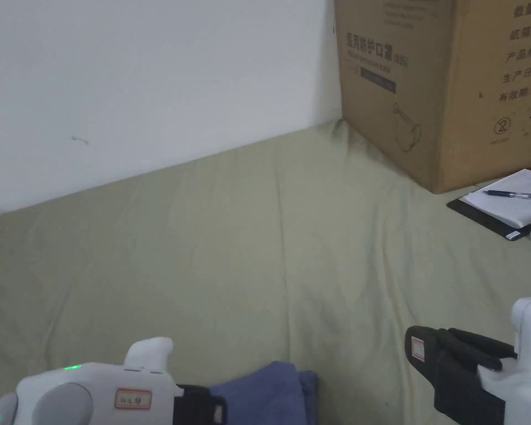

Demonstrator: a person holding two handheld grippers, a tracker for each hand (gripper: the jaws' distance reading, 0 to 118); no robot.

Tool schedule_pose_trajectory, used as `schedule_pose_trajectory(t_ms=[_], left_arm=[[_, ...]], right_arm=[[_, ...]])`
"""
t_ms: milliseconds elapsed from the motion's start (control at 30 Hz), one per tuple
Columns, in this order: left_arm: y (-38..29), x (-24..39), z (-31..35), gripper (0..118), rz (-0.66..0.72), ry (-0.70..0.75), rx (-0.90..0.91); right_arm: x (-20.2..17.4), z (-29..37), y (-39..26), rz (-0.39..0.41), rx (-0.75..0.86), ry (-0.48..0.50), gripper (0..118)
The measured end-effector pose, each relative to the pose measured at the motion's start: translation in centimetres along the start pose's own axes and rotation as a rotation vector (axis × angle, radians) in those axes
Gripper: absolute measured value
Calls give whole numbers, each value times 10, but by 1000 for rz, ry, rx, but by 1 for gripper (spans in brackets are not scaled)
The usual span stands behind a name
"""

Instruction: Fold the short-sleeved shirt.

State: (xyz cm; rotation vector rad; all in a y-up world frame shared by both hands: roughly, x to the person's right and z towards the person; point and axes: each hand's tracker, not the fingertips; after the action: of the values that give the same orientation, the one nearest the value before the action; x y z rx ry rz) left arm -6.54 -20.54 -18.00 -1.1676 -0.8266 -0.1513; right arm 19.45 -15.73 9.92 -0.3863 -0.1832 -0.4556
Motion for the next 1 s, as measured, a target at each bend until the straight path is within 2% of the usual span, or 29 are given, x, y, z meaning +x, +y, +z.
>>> schedule_pose_trajectory(t_ms=[67,267,400,500,567,667,767,833,900,1000], left_arm=[[-4,4,-10,4,-7,-12,-24],[-14,45,-53,4,-35,-179,-93],[-27,67,-97,4,34,-190,-280],[-31,78,-110,4,59,-263,-242],[-35,78,-111,4,133,-337,-238],[-39,81,-81,4,148,-408,-99],[-34,79,-18,4,41,-376,124],[-35,76,33,4,-52,-284,272],[-44,71,83,4,-115,-129,455],[-61,63,132,4,-130,16,627]], right_arm=[[-1,-2,0,4,-6,4,0],[-1,-3,0,-5,-18,13,0],[2,-2,1,-21,-28,6,0],[2,0,2,-23,-31,-2,0],[1,3,4,-24,-32,1,0],[-3,10,10,-38,-23,28,0],[-12,19,19,-31,-4,51,0],[-21,23,25,-16,12,67,0],[-34,28,34,-1,48,150,0],[-56,38,46,62,117,170,0]])
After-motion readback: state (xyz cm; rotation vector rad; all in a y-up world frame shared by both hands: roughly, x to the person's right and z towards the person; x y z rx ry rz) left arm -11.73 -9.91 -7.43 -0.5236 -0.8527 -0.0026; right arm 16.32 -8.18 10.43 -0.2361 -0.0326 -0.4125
